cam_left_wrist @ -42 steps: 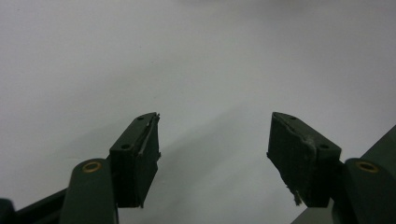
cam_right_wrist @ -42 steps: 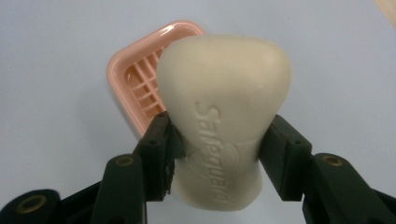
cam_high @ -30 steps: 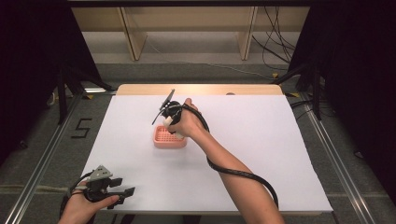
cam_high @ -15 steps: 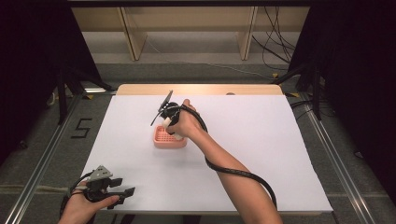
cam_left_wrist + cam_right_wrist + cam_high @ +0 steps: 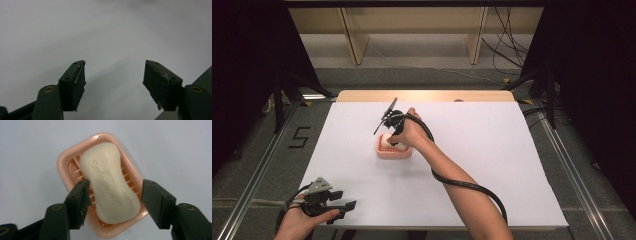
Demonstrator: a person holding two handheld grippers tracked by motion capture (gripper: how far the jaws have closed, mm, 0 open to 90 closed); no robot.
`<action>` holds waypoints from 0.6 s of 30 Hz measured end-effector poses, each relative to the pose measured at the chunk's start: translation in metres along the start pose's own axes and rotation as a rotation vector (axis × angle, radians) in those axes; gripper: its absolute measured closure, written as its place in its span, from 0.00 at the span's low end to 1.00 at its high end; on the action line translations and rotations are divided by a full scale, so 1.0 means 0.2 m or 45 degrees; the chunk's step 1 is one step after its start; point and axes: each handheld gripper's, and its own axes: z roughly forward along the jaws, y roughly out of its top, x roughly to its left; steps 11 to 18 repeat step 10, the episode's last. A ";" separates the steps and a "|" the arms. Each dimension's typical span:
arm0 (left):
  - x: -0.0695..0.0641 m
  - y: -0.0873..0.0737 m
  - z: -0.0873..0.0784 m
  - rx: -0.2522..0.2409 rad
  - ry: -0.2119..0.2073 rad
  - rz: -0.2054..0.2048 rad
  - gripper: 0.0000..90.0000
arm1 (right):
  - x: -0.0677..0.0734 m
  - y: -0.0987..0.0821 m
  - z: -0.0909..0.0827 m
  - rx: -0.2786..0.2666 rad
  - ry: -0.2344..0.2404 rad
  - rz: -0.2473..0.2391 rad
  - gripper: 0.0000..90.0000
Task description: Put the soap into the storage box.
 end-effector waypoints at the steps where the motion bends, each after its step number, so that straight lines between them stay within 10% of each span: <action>1: 0.00 0.00 0.00 -0.001 0.001 0.009 0.37 | 0.00 -0.01 -0.01 -0.020 0.001 -0.002 0.40; 5: 0.00 0.00 0.00 0.003 0.001 -0.003 0.37 | -0.01 -0.05 -0.07 -0.060 0.009 0.015 0.37; 9: 0.00 0.00 0.00 -0.007 -0.010 0.001 0.37 | 0.00 -0.34 -0.24 -0.126 0.024 0.120 0.39; 18: 0.00 0.00 0.00 -0.007 -0.010 0.001 0.37 | 0.00 -0.34 -0.24 -0.126 0.024 0.120 0.39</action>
